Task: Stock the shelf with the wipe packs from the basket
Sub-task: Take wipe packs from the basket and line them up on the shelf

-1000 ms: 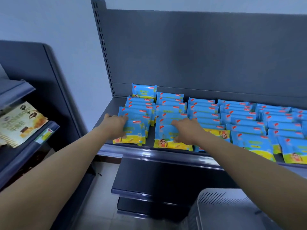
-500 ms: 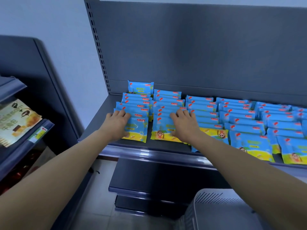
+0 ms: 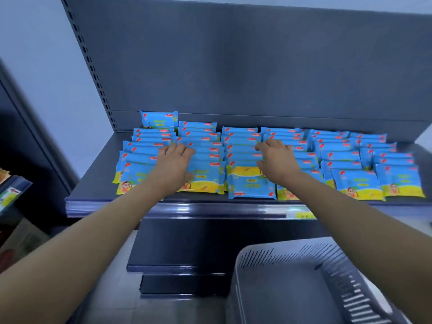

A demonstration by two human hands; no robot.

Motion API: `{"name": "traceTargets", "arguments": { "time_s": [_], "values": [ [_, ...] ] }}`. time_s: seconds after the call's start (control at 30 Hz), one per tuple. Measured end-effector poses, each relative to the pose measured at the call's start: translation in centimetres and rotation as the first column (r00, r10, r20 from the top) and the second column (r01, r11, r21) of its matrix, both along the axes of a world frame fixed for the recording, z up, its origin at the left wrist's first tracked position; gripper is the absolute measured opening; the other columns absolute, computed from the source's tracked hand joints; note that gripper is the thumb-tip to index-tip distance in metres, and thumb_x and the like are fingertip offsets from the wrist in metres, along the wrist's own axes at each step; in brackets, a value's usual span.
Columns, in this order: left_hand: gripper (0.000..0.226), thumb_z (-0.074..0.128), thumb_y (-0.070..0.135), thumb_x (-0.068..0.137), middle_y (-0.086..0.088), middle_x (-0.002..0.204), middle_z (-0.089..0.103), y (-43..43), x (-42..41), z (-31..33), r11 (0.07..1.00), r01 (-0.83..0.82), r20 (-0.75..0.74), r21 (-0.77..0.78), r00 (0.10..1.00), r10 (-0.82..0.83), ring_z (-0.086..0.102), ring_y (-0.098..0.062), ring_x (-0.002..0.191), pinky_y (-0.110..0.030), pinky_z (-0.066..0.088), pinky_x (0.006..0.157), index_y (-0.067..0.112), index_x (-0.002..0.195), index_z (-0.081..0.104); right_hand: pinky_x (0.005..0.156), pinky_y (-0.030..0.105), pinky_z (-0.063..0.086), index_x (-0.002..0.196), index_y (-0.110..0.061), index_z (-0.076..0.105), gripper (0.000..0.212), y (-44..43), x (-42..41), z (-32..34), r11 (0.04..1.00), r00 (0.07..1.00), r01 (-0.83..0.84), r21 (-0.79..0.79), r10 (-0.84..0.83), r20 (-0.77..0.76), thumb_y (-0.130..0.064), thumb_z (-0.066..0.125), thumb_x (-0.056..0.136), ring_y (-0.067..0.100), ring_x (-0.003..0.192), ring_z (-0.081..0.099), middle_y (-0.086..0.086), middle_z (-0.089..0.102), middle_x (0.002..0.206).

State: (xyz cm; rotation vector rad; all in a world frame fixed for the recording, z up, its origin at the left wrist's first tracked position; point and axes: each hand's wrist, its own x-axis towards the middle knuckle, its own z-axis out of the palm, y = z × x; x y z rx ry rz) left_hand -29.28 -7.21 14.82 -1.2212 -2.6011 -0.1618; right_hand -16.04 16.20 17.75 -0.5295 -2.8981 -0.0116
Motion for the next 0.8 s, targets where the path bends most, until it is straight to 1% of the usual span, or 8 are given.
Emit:
{"name": "traceTargets", "arguments": {
  "time_s": [0.13,0.2,0.37,0.47,0.57,0.67,0.73,0.8],
  "values": [
    [0.055,0.063,0.032,0.084,-0.005,0.133,0.044,5.4,3.3,0.0,0.987,0.145,0.093,0.065,0.984,-0.15,0.036,-0.025,0.125,-0.034,0.018,0.103,0.016,0.132,0.042,0.101,0.04,0.029,0.129,-0.018,0.049,0.039,4.0,4.3,0.4,0.994,0.993,0.107,-0.014,-0.106,0.046,-0.018,0.052,0.091,0.028,0.125,0.039,0.008,0.047,0.133],
    [0.054,0.064,0.032,0.083,-0.006,0.132,0.044,7.5,4.5,-0.3,0.984,0.176,0.139,0.033,0.974,-0.179,0.036,-0.024,0.125,-0.035,0.022,0.103,0.016,0.13,0.043,0.102,0.04,0.028,0.129,-0.019,0.049,0.039,5.5,6.3,0.3,0.99,0.988,0.136,-0.025,-0.134,0.077,-0.018,0.052,0.091,0.027,0.128,0.037,0.007,0.045,0.137],
    [0.063,0.064,0.031,0.083,-0.006,0.139,0.04,11.1,6.3,-1.1,0.971,0.179,0.187,-0.158,0.971,-0.148,0.034,-0.026,0.128,-0.038,0.023,0.107,0.014,0.137,0.036,0.103,0.04,0.026,0.13,-0.02,0.049,0.038,7.7,9.3,-0.4,0.991,0.985,0.134,-0.018,-0.131,0.11,-0.02,0.052,0.092,0.026,0.127,0.037,0.007,0.044,0.138],
    [0.066,0.066,0.029,0.081,-0.007,0.138,0.042,12.3,6.7,-1.1,0.968,0.162,0.191,-0.194,0.973,-0.125,0.037,-0.026,0.126,-0.039,0.027,0.105,0.012,0.137,0.036,0.103,0.041,0.026,0.13,-0.02,0.048,0.039,8.2,9.8,-0.8,0.995,0.988,0.098,-0.019,-0.095,0.118,-0.022,0.053,0.092,0.027,0.127,0.036,0.005,0.044,0.139],
    [0.069,0.072,0.031,0.076,-0.008,0.128,0.045,13.1,6.9,-0.8,0.969,0.137,0.184,-0.207,0.978,-0.099,0.039,-0.026,0.121,-0.039,0.031,0.101,0.011,0.133,0.04,0.104,0.041,0.026,0.13,-0.02,0.048,0.038,8.2,9.6,-1.3,0.998,0.994,0.046,-0.032,-0.043,0.099,-0.024,0.053,0.092,0.026,0.128,0.035,0.005,0.044,0.138],
    [0.058,0.071,0.032,0.078,-0.009,0.12,0.047,13.5,7.3,-0.5,0.99,0.094,0.22,-0.103,0.973,-0.07,0.041,-0.027,0.115,-0.038,0.033,0.098,0.01,0.127,0.048,0.103,0.041,0.028,0.129,-0.02,0.05,0.038,8.0,9.2,-1.6,0.997,0.998,-0.003,-0.081,0.008,0.063,-0.025,0.053,0.092,0.026,0.126,0.038,0.005,0.047,0.134],
    [0.038,0.069,0.027,0.081,-0.009,0.109,0.053,13.3,7.8,0.0,0.997,0.055,0.286,0.045,0.956,-0.066,0.049,-0.026,0.104,-0.036,0.038,0.089,0.009,0.113,0.058,0.103,0.042,0.03,0.129,-0.019,0.05,0.04,7.8,8.7,-1.6,0.989,0.999,-0.027,-0.144,0.031,0.024,-0.03,0.056,0.091,0.026,0.124,0.04,0.005,0.05,0.132],
    [0.022,0.069,0.019,0.081,-0.009,0.096,0.057,12.7,8.3,0.5,0.98,0.006,0.35,0.2,0.934,-0.077,0.053,-0.026,0.09,-0.035,0.041,0.077,0.008,0.097,0.06,0.103,0.042,0.034,0.129,-0.017,0.05,0.047,7.5,8.3,-1.5,0.965,0.998,-0.053,-0.258,0.044,-0.041,-0.036,0.06,0.088,0.025,0.123,0.043,0.005,0.052,0.131]
  ]
}}
